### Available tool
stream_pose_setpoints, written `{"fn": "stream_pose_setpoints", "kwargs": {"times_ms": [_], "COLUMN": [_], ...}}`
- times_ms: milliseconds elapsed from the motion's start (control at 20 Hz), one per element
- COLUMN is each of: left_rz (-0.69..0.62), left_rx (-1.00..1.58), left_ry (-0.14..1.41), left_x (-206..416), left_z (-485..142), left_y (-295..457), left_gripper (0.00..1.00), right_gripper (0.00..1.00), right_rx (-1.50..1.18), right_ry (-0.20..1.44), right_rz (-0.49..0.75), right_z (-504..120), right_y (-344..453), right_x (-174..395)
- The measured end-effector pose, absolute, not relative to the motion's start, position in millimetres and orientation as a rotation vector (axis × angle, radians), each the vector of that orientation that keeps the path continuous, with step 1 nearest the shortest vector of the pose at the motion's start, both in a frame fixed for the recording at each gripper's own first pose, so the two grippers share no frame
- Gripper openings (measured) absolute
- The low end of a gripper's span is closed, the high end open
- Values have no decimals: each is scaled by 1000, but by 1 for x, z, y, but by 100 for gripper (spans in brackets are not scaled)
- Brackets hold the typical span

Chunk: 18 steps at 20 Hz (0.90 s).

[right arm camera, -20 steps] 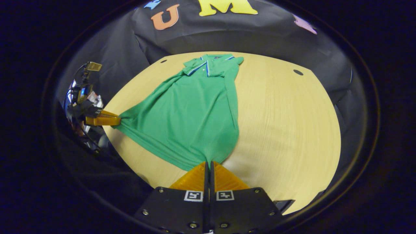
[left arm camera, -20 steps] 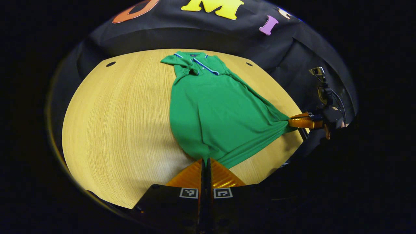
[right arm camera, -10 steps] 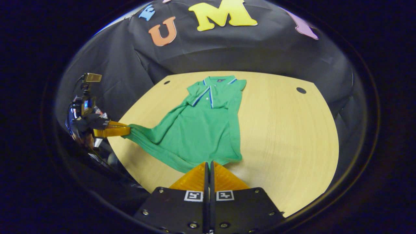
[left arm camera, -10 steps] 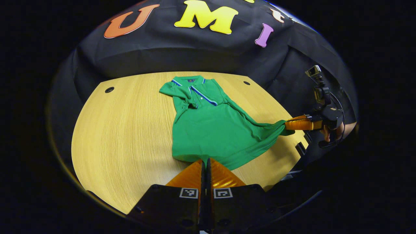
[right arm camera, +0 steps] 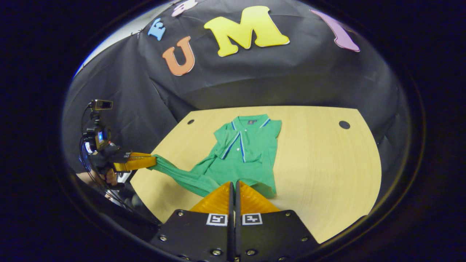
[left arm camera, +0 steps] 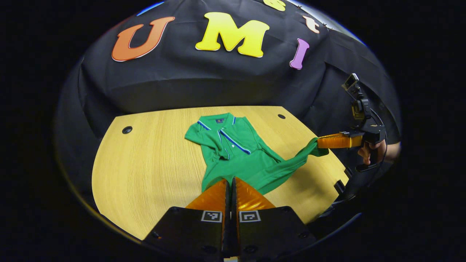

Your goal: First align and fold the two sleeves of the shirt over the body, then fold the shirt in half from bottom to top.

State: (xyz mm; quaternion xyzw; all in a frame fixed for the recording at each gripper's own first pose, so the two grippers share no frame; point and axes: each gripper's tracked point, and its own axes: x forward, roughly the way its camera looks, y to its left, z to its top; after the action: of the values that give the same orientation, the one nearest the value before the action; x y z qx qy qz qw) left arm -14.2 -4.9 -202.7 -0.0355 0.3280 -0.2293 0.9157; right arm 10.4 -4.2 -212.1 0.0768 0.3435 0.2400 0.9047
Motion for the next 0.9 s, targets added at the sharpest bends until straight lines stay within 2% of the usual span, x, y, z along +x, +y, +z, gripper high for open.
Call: {"fn": "stream_pose_setpoints", "kwargs": {"times_ms": [350,900], "left_rz": [-456,-398], "left_rx": [-80,-10], "left_ry": [576,416], "left_x": [75,227], "left_z": [-168,-151], "left_y": [2,6], "left_gripper": [3,3], "right_gripper": [1,0], "right_rx": [166,90], "right_ry": [616,525], "right_rz": [483,423], "right_z": [-177,-181], "right_y": [2,20], "right_x": [92,226]}}
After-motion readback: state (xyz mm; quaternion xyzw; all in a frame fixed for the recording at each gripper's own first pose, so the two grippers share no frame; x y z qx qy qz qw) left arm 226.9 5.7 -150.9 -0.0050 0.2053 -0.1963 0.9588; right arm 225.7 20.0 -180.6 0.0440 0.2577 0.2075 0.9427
